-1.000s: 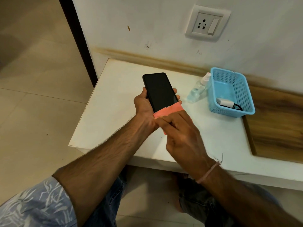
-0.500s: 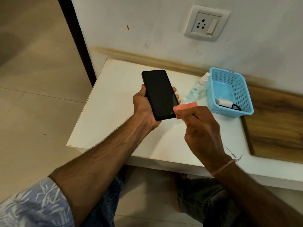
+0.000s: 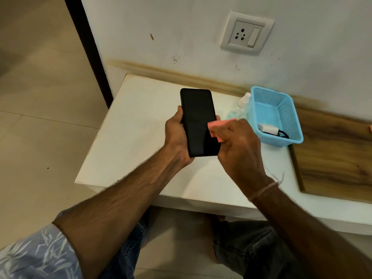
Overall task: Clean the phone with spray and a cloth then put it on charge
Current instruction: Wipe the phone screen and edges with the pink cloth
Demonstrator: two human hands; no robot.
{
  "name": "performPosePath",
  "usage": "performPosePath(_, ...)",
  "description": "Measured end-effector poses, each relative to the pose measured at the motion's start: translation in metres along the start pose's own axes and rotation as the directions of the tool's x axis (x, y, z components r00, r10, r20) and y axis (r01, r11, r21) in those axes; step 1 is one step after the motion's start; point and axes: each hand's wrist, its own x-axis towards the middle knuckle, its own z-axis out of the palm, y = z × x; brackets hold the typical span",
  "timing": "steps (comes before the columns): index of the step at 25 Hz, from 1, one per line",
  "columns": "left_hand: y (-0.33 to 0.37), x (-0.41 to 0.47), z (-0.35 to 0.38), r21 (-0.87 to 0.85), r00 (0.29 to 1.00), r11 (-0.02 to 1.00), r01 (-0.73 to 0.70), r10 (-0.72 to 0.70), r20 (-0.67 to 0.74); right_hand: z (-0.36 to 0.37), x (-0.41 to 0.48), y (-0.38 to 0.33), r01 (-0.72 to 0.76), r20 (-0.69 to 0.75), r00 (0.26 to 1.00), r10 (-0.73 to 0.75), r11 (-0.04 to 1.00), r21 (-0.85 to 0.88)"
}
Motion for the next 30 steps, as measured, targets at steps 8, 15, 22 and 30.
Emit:
performPosePath(8, -0.002, 0.003, -0.003, 0.131, 0.997, 0.99, -0.052, 0.058, -0.045, 0.0, 0.029, 0.005, -0.127, 0.036, 0.991, 0.127, 0.992, -0.004)
performPosePath(15, 0.0, 0.003, -0.003, 0.136, 0.997, 0.988, -0.072, 0.074, -0.014, -0.005, 0.011, 0.005, -0.036, -0.058, 0.997, 0.04, 0.997, 0.07)
performPosePath(22, 0.002, -0.002, -0.003, 0.144, 0.995, 0.984, -0.103, 0.1, 0.027, 0.005, 0.03, 0.012, -0.068, -0.059, 0.996, 0.07, 0.997, 0.047)
performPosePath(30, -0.001, -0.003, 0.0, 0.103, 0.987, 0.992, -0.073, 0.057, 0.151, 0.008, 0.085, 0.018, -0.174, -0.036, 0.984, 0.175, 0.984, 0.037)
